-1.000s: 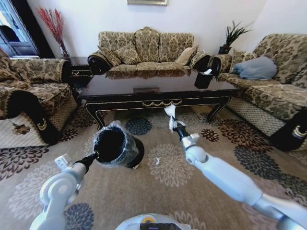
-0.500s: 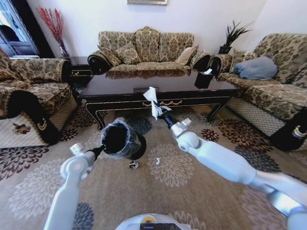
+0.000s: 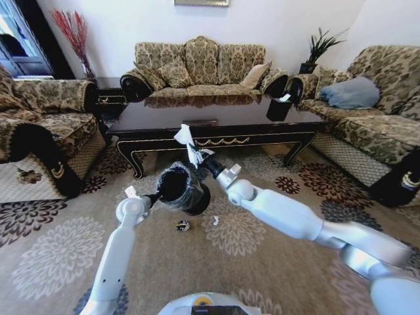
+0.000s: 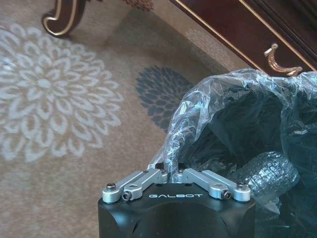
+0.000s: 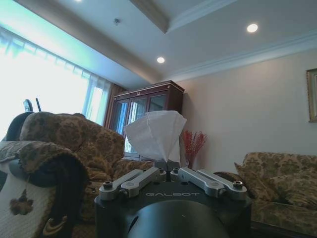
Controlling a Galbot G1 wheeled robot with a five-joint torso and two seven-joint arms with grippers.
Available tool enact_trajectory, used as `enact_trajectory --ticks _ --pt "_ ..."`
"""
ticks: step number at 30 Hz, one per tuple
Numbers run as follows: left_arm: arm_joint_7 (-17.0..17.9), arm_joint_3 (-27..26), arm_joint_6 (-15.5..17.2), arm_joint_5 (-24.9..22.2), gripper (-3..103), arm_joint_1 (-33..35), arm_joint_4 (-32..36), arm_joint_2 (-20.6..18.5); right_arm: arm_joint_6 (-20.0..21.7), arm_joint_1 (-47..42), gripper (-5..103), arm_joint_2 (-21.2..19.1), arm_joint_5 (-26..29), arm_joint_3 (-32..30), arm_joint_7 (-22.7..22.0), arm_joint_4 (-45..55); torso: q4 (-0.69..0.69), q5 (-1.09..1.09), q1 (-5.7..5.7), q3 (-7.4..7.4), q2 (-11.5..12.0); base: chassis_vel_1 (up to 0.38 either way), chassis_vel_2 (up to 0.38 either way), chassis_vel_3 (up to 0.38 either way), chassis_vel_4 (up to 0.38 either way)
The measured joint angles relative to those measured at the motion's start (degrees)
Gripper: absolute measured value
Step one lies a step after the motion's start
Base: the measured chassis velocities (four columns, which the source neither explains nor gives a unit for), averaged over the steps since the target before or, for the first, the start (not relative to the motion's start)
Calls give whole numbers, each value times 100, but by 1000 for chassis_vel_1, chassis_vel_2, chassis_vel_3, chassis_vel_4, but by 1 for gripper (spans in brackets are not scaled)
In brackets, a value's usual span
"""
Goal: Move to the front of the table and pick up the trash from the floor, then place it into the trash bin.
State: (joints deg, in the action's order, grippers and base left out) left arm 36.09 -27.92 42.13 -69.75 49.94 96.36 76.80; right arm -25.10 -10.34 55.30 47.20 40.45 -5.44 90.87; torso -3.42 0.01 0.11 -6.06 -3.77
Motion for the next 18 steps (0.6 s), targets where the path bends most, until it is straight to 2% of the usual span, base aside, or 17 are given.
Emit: enact_trajectory --ticks 9,17,18 --pt "-17 47 3 -34 2 -77 12 176 -129 -117 0 320 -128 474 118 -279 -1 0 0 0 0 0 0 0 0" --pt "-9 -146 3 -200 2 83 337 79 -189 -22 0 865 -342 842 11 -765 4 0 0 1 0 0 0 0 0" --pt "-8 -170 3 -219 2 121 378 51 -210 -18 -3 905 -366 857 12 -807 4 0 0 1 0 0 0 0 0"
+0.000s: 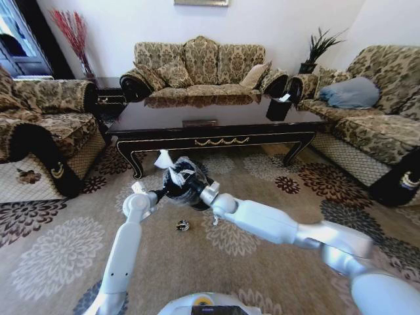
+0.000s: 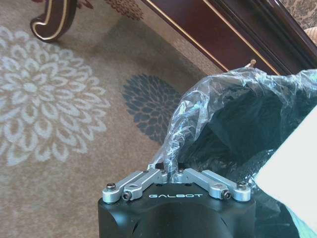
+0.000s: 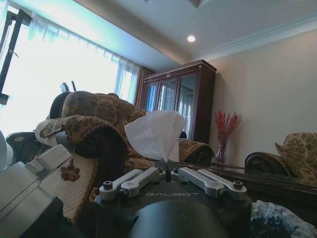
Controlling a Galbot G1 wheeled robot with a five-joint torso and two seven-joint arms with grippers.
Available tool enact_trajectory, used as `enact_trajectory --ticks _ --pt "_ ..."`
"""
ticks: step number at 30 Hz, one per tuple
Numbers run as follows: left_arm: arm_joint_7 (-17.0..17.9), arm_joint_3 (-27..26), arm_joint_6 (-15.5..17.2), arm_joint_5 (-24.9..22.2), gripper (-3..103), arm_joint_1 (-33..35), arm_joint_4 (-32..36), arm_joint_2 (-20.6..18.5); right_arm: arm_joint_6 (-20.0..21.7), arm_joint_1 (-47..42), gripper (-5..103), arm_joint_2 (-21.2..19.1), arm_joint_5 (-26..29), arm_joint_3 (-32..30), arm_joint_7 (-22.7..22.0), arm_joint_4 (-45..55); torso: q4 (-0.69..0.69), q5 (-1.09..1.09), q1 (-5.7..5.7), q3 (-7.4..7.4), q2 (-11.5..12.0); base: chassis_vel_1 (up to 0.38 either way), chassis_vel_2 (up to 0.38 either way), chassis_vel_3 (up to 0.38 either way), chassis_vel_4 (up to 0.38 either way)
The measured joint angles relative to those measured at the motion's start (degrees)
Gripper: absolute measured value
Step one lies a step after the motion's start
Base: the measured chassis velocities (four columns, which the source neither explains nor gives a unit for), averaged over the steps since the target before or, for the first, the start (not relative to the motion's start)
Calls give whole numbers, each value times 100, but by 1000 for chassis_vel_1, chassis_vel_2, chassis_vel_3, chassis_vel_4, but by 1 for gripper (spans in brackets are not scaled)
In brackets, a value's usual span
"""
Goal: Move to the front of the table and pick up the trash from the floor, then place it into the trash bin.
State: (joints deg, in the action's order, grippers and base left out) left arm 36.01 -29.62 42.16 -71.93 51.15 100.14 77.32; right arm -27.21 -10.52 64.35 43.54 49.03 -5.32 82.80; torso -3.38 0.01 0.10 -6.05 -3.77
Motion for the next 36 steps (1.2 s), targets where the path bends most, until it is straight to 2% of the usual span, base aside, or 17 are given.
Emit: enact_trajectory --ticks 2,3,7,9,13,15,17,18,20,21,22,24,30,36 --pt "3 -58 0 -32 2 83 71 -70 -19 3 8 30 -11 28 -8 -28 -5 1 0 0 0 0 0 0 0" --pt "3 -58 0 -32 2 83 71 -70 -19 3 8 30 -11 28 -8 -28 -5 1 0 0 0 0 0 0 0" --pt "4 -178 0 -120 2 214 209 -218 -23 56 29 102 -12 73 -65 -8 -5 0 0 0 0 0 0 0 0" --pt "6 -196 0 -134 2 235 232 -244 -23 72 29 113 -12 82 -80 4 -3 0 0 0 0 0 0 0 0" --pt "26 -359 0 -238 2 388 407 -380 -23 160 51 124 -8 156 -127 61 -3 0 0 0 0 0 0 0 0" --pt "30 -396 0 -262 2 419 448 -397 -23 171 51 120 7 168 -127 64 -4 0 0 0 0 0 0 0 0" --pt "36 -523 0 -310 2 524 583 -435 -8 196 61 113 179 204 -127 84 -5 0 0 0 0 0 0 0 0" --pt "36 -523 0 -310 2 524 583 -435 -8 196 61 113 179 204 -127 84 -5 0 0 0 0 0 0 0 0" --pt "45 -650 0 -351 2 611 691 -447 1 205 73 152 259 241 -127 92 -5 0 0 0 0 0 0 0 0" --pt "51 -695 0 -363 2 652 739 -453 2 211 78 164 226 273 -125 85 -2 -1 0 0 0 0 0 0 0" --pt "51 -695 0 -363 2 652 739 -453 2 211 78 164 226 273 -125 85 -2 -1 0 0 0 0 0 0 0" --pt "59 -727 0 -367 2 708 806 -471 4 211 89 176 139 308 -121 62 -2 0 0 0 0 0 0 0 0" --pt "60 -817 1 -407 2 827 941 -544 50 191 99 140 104 295 -242 33 -2 0 0 0 0 0 0 0 0" --pt "58 -863 -1 -426 2 872 972 -583 66 268 100 42 117 258 -258 94 -5 -1 0 0 0 0 0 0 0"
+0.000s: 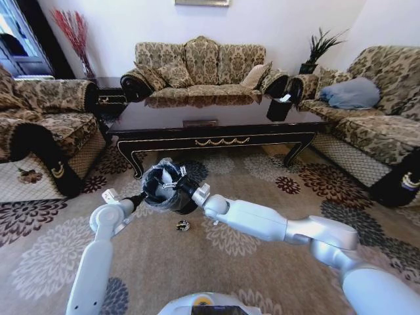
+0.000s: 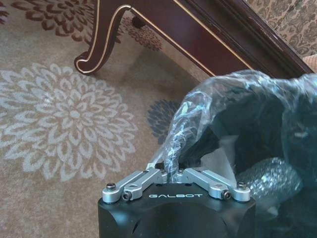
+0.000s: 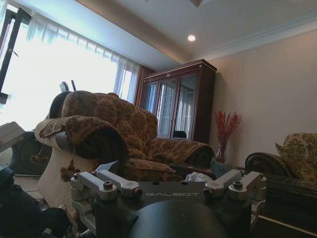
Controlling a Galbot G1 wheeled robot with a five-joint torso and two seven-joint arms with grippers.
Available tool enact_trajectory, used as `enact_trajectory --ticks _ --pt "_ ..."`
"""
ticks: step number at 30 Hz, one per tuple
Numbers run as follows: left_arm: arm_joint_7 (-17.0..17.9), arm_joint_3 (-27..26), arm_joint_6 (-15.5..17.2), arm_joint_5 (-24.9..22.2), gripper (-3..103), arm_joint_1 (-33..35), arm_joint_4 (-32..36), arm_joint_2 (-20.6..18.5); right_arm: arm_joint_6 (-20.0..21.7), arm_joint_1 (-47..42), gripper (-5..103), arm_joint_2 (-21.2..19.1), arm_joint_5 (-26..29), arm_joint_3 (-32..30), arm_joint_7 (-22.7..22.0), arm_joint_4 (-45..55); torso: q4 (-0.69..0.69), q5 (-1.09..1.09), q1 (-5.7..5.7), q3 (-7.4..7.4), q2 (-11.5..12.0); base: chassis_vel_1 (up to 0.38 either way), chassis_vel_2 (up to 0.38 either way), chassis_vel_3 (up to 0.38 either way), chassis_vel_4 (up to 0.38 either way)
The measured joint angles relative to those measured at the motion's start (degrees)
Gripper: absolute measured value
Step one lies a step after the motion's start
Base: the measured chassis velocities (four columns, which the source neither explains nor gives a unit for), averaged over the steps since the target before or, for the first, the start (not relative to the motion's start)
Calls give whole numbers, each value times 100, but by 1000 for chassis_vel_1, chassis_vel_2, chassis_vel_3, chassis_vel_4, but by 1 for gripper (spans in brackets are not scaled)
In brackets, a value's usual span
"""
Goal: Move to the front of the table and pick up the trash from the floor, then place it into the trash bin.
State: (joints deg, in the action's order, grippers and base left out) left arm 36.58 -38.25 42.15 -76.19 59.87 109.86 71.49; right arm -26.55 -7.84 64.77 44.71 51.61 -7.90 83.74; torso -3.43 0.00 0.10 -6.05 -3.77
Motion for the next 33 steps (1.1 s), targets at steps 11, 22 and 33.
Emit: enact_trajectory --ticks 11,22,33 --pt "105 -477 -5 -107 2 400 476 -236 59 173 100 -164 473 -1119 450 -227 3 0 0 0 0 0 0 0 0" --pt "1439 -1113 -4 -770 2 932 999 -551 1077 -494 100 -859 1017 -1333 -565 -138 3 0 0 0 0 0 0 0 0" --pt "2446 -1053 -85 -281 2 1188 1026 -727 1493 -2241 100 -832 467 -1668 -1766 -441 0 1 0 0 0 0 0 0 0"
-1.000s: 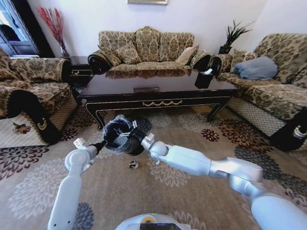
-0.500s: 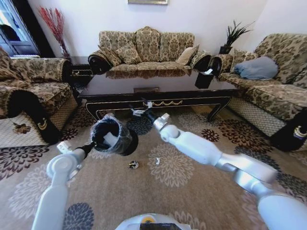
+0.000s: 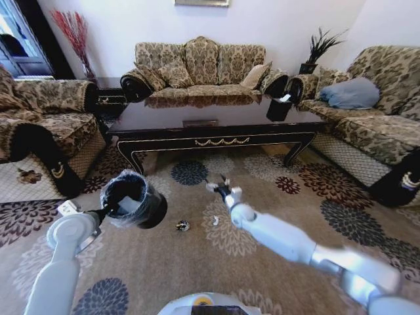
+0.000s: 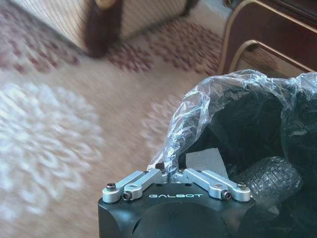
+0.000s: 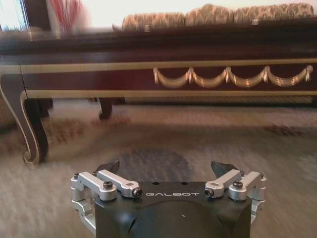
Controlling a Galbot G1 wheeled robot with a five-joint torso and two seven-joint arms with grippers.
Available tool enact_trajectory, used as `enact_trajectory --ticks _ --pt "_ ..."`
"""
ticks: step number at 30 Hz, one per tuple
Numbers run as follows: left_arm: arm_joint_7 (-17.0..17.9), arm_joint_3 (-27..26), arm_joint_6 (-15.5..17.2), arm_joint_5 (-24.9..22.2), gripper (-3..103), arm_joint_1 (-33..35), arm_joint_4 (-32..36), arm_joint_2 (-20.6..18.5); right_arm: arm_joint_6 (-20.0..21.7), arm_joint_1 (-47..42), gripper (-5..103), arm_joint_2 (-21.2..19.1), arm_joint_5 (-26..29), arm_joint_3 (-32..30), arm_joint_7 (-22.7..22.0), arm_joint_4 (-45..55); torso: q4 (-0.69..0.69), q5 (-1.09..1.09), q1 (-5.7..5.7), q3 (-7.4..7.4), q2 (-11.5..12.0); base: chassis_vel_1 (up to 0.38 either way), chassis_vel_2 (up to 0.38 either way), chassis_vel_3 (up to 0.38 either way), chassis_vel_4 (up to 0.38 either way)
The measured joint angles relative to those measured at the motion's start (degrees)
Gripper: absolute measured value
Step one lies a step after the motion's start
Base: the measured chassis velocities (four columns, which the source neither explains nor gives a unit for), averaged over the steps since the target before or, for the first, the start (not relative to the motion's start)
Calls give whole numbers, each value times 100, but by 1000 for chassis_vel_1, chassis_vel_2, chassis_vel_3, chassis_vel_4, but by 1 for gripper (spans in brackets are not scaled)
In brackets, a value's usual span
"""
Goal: Move to the front of the table and pick up the trash from the floor, then place it into the trash bin.
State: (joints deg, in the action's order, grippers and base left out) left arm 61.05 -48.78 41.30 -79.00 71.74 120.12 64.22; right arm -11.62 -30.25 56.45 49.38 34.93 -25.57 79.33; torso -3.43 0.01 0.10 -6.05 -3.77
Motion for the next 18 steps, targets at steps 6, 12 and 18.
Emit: enact_trajectory --ticks 6,12,18 --pt "-138 9 -141 873 2 236 386 -63 174 -280 100 185 -250 12 -95 -226 4 -2 0 0 0 0 0 0 0" --pt "-440 -55 -274 1609 2 322 625 -93 893 -390 100 414 149 149 -624 -439 2 -1 0 0 0 0 0 0 0" --pt "-429 -119 -265 1594 2 326 640 -98 1524 -378 100 623 841 244 -1130 -494 0 0 0 0 0 0 0 0 0"
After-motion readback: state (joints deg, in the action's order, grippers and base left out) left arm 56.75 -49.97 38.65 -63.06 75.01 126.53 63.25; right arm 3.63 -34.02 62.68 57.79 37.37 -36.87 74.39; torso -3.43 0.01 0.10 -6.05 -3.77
